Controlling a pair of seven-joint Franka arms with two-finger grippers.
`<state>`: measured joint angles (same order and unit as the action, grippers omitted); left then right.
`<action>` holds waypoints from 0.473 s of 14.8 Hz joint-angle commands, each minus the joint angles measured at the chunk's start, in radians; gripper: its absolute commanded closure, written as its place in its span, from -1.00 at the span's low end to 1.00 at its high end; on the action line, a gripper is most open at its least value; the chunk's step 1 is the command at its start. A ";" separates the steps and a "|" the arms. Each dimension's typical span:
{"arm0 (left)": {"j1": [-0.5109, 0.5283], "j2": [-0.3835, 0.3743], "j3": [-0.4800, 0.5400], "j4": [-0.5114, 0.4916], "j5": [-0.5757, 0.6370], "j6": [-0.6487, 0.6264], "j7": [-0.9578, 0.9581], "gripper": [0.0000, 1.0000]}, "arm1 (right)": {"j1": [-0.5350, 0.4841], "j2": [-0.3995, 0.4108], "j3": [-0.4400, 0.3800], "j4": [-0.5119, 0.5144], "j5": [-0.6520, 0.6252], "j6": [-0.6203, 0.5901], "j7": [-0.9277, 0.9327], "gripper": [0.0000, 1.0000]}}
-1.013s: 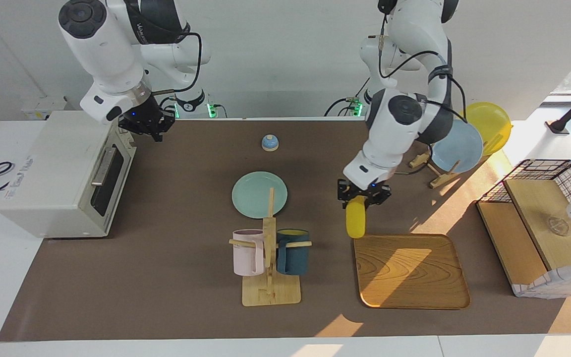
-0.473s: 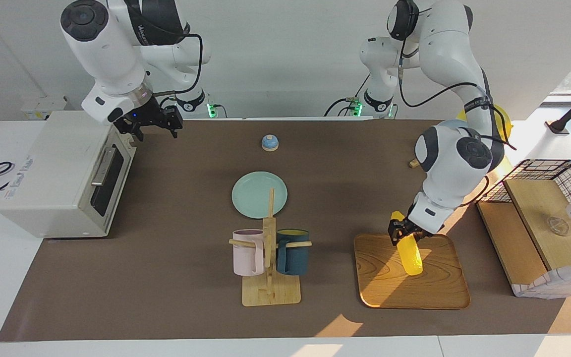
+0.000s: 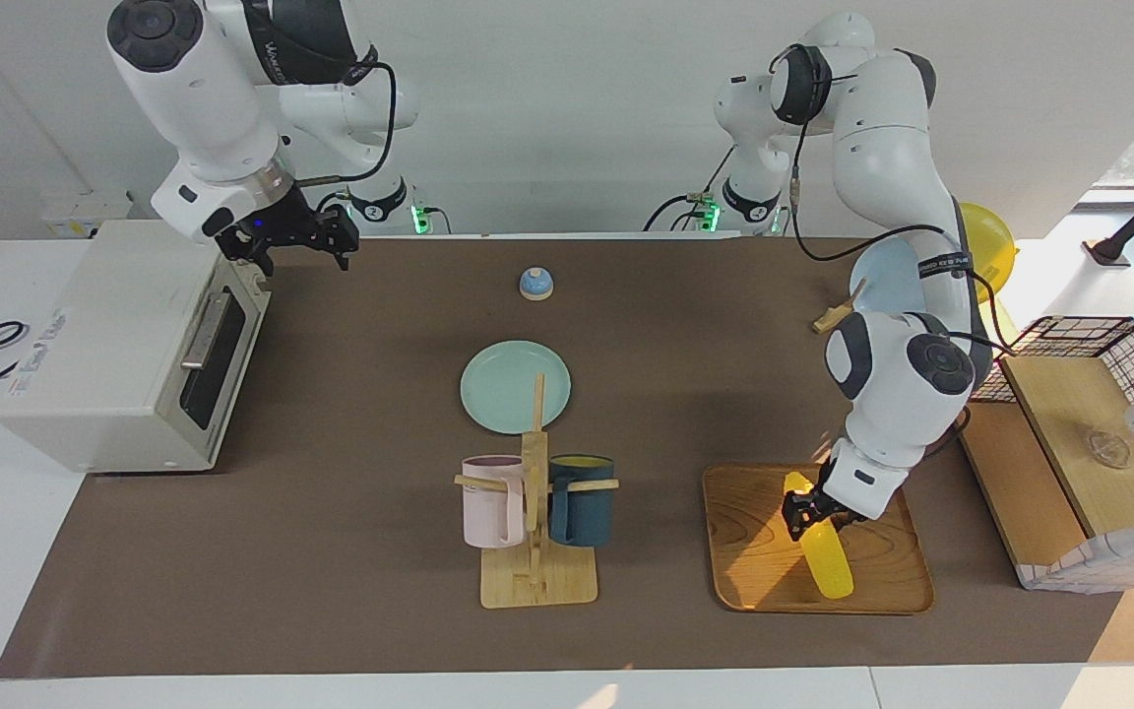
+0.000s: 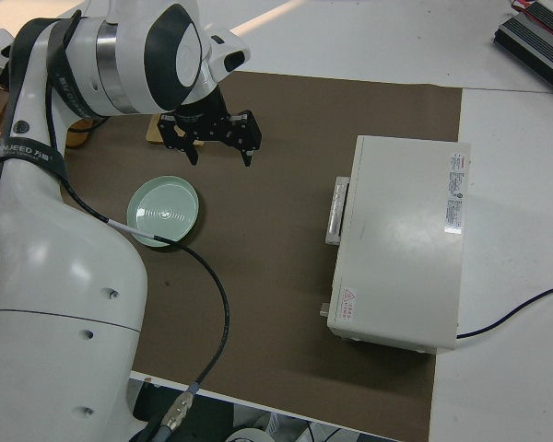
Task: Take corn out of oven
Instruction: 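Lower the corn onto the wooden tray and open the left gripper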
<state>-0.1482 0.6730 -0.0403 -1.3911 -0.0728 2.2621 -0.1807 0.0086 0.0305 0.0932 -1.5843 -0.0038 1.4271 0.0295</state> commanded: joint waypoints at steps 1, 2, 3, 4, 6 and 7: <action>0.018 -0.012 0.002 -0.032 -0.005 0.027 -0.003 1.00 | -0.024 -0.015 0.003 -0.002 0.024 -0.014 0.001 -1.00; 0.019 -0.013 0.005 -0.040 -0.005 0.027 0.000 1.00 | -0.025 -0.015 0.003 -0.002 0.024 -0.014 0.001 -1.00; 0.019 -0.021 0.008 -0.051 -0.004 0.030 0.004 1.00 | -0.025 -0.015 0.003 -0.002 0.024 -0.014 0.001 -1.00; 0.018 -0.024 0.008 -0.057 -0.004 0.028 0.007 0.10 | -0.025 -0.015 0.003 -0.002 0.024 -0.014 0.001 -1.00; 0.013 -0.027 0.010 -0.054 -0.004 0.013 0.006 -1.00 | -0.025 -0.015 0.003 -0.002 0.024 -0.014 0.001 -1.00; 0.012 -0.033 0.011 -0.052 -0.004 0.001 0.006 -1.00 | -0.024 -0.017 0.003 -0.002 0.024 -0.014 0.003 -1.00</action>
<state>-0.1332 0.6725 -0.0342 -1.4096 -0.0728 2.2647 -0.1810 -0.0058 0.0257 0.0931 -1.5843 -0.0038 1.4271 0.0295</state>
